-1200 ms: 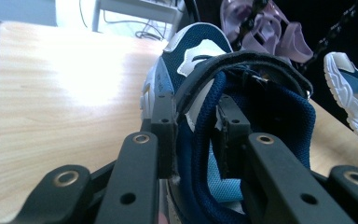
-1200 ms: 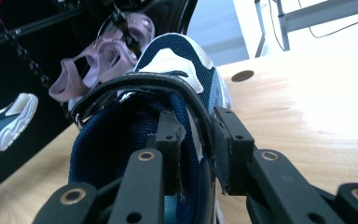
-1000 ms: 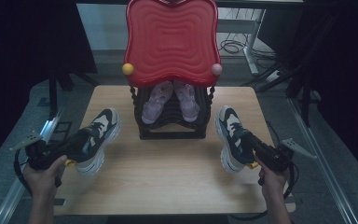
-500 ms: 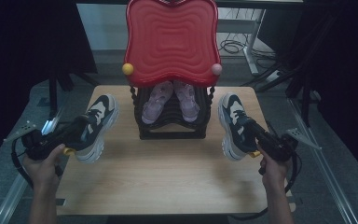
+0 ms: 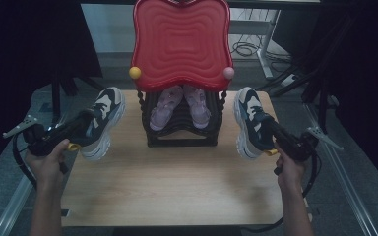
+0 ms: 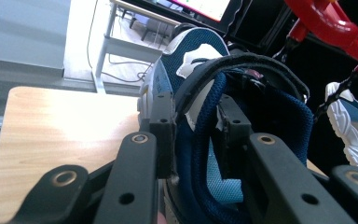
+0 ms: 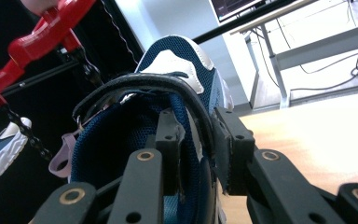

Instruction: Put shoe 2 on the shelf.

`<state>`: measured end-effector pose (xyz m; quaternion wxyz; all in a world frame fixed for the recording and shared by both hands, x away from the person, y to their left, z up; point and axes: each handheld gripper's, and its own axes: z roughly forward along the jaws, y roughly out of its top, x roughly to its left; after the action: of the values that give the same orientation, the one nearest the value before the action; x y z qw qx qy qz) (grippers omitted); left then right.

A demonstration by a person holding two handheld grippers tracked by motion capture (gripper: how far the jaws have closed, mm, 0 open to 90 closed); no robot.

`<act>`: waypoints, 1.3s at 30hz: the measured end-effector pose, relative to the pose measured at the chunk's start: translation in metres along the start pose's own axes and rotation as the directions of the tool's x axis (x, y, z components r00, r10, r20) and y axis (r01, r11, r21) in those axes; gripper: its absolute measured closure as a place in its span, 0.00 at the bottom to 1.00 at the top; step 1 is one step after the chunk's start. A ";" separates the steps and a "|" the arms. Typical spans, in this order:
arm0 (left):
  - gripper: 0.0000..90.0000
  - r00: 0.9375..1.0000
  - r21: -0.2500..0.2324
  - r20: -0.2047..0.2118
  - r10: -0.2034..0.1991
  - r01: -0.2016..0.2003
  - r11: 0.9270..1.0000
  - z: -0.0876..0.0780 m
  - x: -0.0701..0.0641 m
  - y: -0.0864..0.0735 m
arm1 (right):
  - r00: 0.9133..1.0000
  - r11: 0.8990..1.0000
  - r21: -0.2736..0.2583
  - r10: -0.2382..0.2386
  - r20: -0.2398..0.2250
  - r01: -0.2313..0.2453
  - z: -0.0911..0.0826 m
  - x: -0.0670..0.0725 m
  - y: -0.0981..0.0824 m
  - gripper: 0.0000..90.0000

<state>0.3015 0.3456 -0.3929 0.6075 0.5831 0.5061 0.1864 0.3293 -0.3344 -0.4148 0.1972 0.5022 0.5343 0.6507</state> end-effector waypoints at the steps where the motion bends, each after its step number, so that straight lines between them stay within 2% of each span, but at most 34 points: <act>1: 0.80 1.000 -0.003 0.002 -0.003 0.003 1.000 0.001 0.000 0.001 | 1.000 1.000 -0.003 0.001 -0.003 -0.001 0.001 0.002 0.002 0.81; 5: 0.80 1.000 -0.014 0.007 -0.009 0.010 1.000 0.002 0.000 0.007 | 1.000 1.000 -0.014 -0.007 -0.012 0.007 0.004 0.007 0.010 0.81; 13: 0.80 1.000 -0.029 0.001 0.010 -0.010 1.000 0.004 -0.007 0.021 | 1.000 1.000 -0.025 -0.017 -0.009 0.017 0.009 0.016 0.025 0.81; 20: 0.80 1.000 -0.052 0.005 0.025 -0.024 0.998 0.007 -0.015 0.043 | 1.000 0.999 -0.046 -0.022 -0.014 0.021 0.015 0.022 0.043 0.81; 27: 0.80 1.000 -0.068 0.024 0.016 -0.014 0.998 0.012 -0.019 0.056 | 0.998 0.997 -0.061 -0.050 -0.030 0.048 0.022 0.035 0.059 0.81; 34: 0.80 1.000 -0.076 0.029 0.006 -0.004 0.997 0.018 -0.022 0.067 | 0.998 0.996 -0.066 -0.056 -0.036 0.053 0.027 0.041 0.068 0.81; 39: 0.80 1.000 -0.089 0.017 0.001 0.001 0.996 0.022 -0.022 0.076 | 0.998 0.996 -0.070 -0.056 -0.031 0.054 0.028 0.044 0.074 0.81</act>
<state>0.3378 0.3353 -0.3205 0.6372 0.5569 0.4922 0.2040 0.3563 -0.3118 -0.3313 0.2236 0.4695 0.5284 0.6711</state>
